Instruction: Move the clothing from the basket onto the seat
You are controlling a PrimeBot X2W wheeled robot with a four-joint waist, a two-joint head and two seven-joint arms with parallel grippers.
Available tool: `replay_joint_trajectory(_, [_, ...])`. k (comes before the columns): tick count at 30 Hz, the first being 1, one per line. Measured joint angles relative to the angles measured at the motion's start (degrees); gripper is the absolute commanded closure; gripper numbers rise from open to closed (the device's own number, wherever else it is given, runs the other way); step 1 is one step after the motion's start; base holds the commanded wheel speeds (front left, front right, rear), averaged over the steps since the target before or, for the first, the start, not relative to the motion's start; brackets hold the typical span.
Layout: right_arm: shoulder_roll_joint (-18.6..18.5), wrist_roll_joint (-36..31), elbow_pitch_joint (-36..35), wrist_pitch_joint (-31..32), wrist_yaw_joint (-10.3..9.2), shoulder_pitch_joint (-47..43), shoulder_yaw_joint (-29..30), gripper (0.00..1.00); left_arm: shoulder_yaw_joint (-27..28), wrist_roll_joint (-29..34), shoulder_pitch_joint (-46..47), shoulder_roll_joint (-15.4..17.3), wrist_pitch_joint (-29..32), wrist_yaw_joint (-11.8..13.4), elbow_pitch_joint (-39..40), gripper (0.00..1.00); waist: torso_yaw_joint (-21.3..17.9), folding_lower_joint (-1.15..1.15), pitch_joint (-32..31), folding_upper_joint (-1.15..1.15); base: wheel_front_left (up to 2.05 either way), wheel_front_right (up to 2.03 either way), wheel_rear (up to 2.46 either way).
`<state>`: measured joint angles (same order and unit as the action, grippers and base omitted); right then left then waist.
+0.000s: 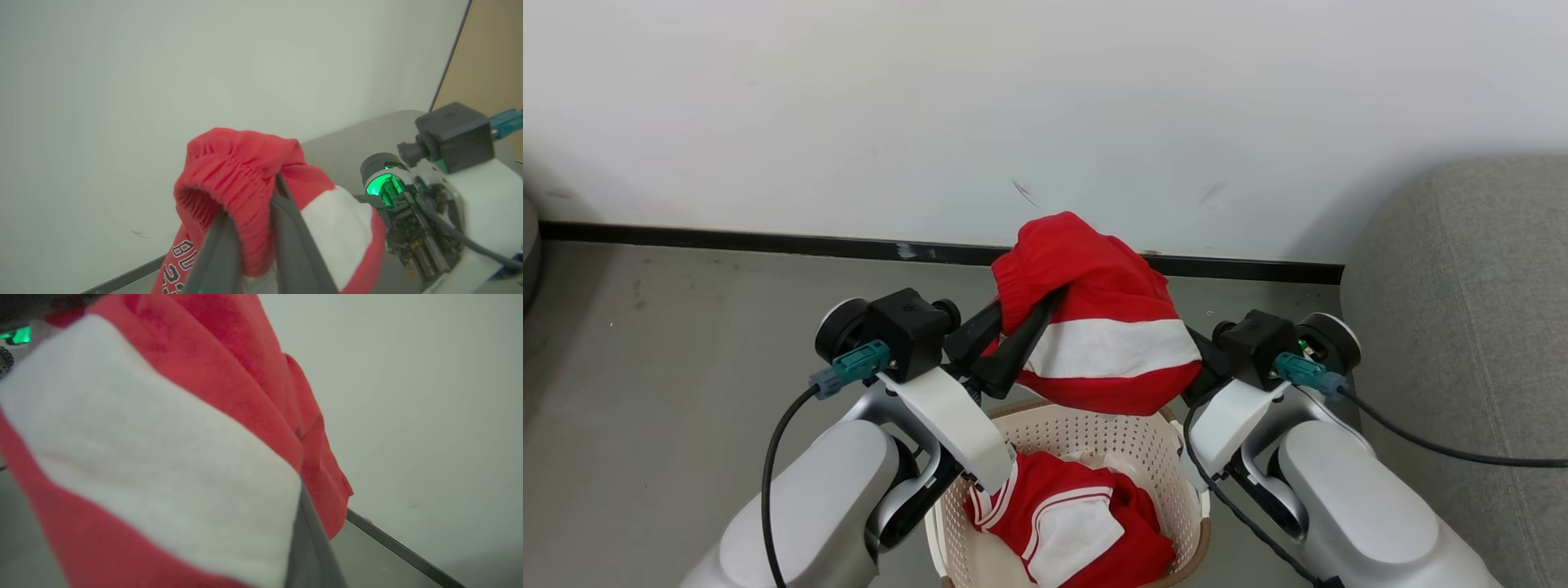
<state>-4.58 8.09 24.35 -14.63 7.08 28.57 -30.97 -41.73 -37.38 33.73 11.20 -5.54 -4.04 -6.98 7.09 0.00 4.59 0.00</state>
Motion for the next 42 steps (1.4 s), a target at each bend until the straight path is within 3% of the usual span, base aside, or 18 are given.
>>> replay_joint_trajectory(3, [0.23,0.48,-0.79,0.0,0.0,-0.34,2.7,1.0,0.03,-0.01,-0.43,0.35,0.0,0.13,-0.52,0.7,-0.43,0.0,-0.03,0.0,0.0,0.0,0.0])
replay_joint_trajectory(4, [0.23,0.71,-1.37,0.0,0.0,-0.5,3.85,1.0,0.09,-0.02,-0.44,0.53,0.0,0.13,-0.6,0.53,-0.58,0.0,-0.04,0.0,0.0,0.0,0.0])
replay_joint_trajectory(5, [0.24,1.1,-2.29,0.0,0.0,-0.97,5.66,1.0,0.33,-0.22,-0.49,0.85,0.0,0.36,-0.69,0.22,-0.92,0.0,-0.05,0.0,0.0,0.0,0.0])
replay_joint_trajectory(6, [0.26,1.33,-2.63,0.0,0.0,-1.4,6.36,1.0,0.52,-0.57,-0.59,0.96,0.0,0.36,-0.71,0.0,-1.1,0.0,-0.04,0.0,0.0,0.0,0.0])
replay_joint_trajectory(42, [0.05,-1.74,-15.28,0.0,-0.01,-12.07,24.68,1.0,-1.1,-1.04,-5.06,3.31,-2.03,-0.21,0.65,0.0,-11.18,0.0,-0.05,0.0,0.0,0.0,0.0])
